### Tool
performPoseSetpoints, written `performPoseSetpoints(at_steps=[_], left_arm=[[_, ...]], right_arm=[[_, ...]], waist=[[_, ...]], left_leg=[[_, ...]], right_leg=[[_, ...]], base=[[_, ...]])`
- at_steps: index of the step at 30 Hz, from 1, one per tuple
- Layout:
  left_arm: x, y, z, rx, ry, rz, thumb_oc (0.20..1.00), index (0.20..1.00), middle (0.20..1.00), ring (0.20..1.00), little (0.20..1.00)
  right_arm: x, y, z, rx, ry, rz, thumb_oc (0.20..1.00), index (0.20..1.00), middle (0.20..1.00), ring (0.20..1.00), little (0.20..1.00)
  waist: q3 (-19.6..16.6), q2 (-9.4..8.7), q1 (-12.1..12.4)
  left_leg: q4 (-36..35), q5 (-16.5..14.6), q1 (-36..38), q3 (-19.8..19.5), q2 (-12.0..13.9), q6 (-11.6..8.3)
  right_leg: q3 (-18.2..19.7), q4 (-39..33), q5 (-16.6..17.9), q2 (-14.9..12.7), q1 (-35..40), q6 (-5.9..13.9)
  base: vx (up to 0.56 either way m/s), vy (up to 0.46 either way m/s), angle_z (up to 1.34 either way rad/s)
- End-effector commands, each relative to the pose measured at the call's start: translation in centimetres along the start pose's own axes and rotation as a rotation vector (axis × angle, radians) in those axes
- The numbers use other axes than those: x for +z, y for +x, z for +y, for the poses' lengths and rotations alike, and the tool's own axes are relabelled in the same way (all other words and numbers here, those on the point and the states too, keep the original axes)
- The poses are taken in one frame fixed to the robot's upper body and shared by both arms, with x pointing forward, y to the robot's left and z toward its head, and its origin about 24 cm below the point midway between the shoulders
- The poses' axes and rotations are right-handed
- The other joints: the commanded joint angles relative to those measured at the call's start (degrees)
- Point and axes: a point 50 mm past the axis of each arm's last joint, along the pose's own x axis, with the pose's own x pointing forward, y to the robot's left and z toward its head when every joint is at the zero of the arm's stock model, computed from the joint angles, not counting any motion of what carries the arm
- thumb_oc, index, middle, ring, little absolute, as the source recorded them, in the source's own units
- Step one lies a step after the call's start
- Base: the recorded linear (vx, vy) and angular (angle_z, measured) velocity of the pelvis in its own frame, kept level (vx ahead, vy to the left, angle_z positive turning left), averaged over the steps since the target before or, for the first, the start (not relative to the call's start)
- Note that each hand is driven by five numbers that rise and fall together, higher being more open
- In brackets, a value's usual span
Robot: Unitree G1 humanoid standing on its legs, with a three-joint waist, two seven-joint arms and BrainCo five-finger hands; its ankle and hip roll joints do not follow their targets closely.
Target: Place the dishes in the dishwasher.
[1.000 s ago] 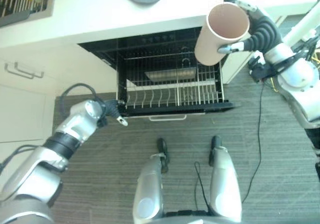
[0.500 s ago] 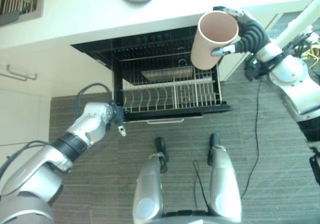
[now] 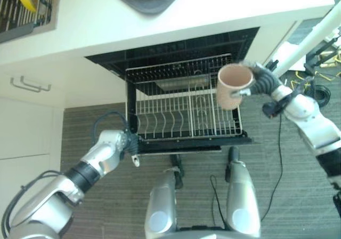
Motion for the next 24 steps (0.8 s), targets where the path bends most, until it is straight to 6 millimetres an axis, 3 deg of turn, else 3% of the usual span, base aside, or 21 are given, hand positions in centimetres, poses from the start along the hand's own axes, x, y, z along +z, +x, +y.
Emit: performPoseSetpoints(at_steps=[1,11,17,24], left_arm=[[-2.5,2.1,-12.8,-0.443,-0.034,0.061,1.0,1.0,1.0,1.0,1.0],[-2.5,1.7,-11.8,-0.419,-0.019,0.051,1.0,1.0,1.0,1.0,1.0],[-2.1,1.6,-10.8,-0.421,0.018,0.041,1.0,1.0,1.0,1.0,1.0],[-1.2,1.7,-10.3,-0.406,0.065,0.011,1.0,1.0,1.0,1.0,1.0]], right_arm=[[3.6,0.3,-1.7,-0.066,-0.037,-0.171,0.2,0.2,0.2,0.2,0.2],[1.5,0.0,-0.3,-0.063,-0.002,-0.097,0.2,0.2,0.2,0.2,0.2],[0.7,1.9,-1.6,-0.11,-0.02,-0.037,0.2,0.2,0.2,0.2,0.2],[-1.1,4.6,-3.6,-0.139,0.041,0.114,0.2,0.2,0.2,0.2,0.2]], waist=[[0.3,-3.03,1.1],[0.1,-3.45,1.3],[-0.2,-2.93,3.1],[-0.8,-1.02,5.9]], left_leg=[[5.2,-7.9,-0.1,-2.8,1.5,0.18],[5.8,-7.8,-0.6,-3.2,1.4,0.46],[6.2,-7.7,-1.5,-4.0,0.9,0.5],[7.0,-7.8,-2.6,-5.4,-0.4,0.54]], right_leg=[[1.2,-2.3,-2.1,0.4,0.1,0.95],[1.1,-2.5,-1.9,0.7,0.2,0.51],[-0.1,-2.2,-1.8,-0.1,-0.2,0.35],[-1.5,-1.5,-2.1,-1.4,-0.8,-0.11]], base=[[0.0,0.0,0.0],[0.0,-0.024,0.0],[-0.02,-0.032,0.05],[-0.01,-0.005,0.1]])
